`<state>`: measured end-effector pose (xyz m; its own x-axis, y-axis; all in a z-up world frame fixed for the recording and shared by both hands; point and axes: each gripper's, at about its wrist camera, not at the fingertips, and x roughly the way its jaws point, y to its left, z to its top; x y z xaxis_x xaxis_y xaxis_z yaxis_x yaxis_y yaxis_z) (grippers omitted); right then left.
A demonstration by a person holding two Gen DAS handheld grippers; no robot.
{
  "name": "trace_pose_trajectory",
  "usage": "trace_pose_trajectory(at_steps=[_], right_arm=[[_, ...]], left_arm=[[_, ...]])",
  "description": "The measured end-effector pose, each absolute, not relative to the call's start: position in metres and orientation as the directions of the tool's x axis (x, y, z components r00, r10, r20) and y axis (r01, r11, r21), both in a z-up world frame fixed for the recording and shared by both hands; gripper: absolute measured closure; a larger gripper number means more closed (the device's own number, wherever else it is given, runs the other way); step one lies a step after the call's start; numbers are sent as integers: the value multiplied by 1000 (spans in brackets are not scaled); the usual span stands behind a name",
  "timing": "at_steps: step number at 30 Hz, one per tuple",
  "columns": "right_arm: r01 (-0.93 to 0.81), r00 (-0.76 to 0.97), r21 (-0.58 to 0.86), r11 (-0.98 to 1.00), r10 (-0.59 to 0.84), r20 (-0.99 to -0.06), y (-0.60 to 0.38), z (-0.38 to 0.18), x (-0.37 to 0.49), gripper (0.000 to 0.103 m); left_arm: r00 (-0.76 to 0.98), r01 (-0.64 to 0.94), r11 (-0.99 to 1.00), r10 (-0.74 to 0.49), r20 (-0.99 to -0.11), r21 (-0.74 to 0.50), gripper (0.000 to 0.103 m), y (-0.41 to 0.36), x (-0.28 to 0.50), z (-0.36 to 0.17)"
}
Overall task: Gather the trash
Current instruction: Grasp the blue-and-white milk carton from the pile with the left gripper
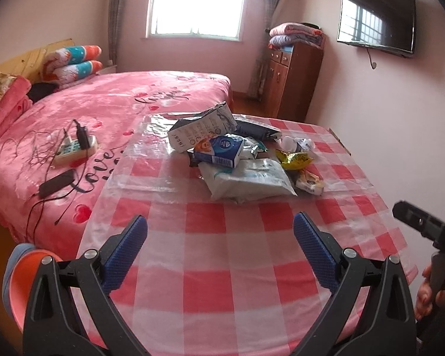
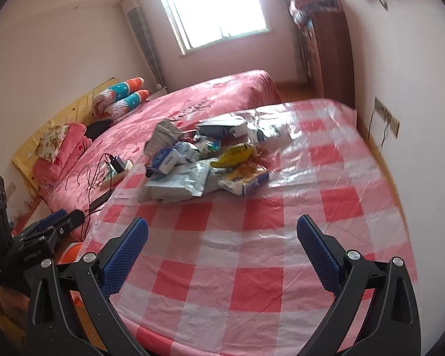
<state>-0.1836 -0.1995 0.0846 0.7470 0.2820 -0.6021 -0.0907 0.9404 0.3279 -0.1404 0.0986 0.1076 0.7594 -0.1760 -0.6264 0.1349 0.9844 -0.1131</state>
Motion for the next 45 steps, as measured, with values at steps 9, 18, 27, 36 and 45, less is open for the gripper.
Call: trace_pose_trajectory(at_steps=[9, 18, 27, 36, 45], right_arm=[[-82, 725, 331, 940, 284, -628, -209, 71, -140, 5], [-95, 722, 320, 943, 287, -630, -216, 66, -86, 5], [-108, 701, 322, 941, 302, -646, -218, 56, -25, 9], [-51, 563, 497, 866, 436, -703, -217, 23, 34, 19], [-58, 518, 534, 843, 483, -706, -201, 3, 42, 57]], left_arm=[[710, 105, 970, -228, -666, -220, 4, 113, -42, 99], [645, -5, 874, -368, -669, -486, 4, 147, 63, 99], [550, -191, 877, -276, -788, -441, 4, 141, 152, 81], [449, -205, 937, -168, -878, -284, 4, 129, 173, 56], [387, -173, 908, -292, -875, -380, 6, 132, 131, 26]])
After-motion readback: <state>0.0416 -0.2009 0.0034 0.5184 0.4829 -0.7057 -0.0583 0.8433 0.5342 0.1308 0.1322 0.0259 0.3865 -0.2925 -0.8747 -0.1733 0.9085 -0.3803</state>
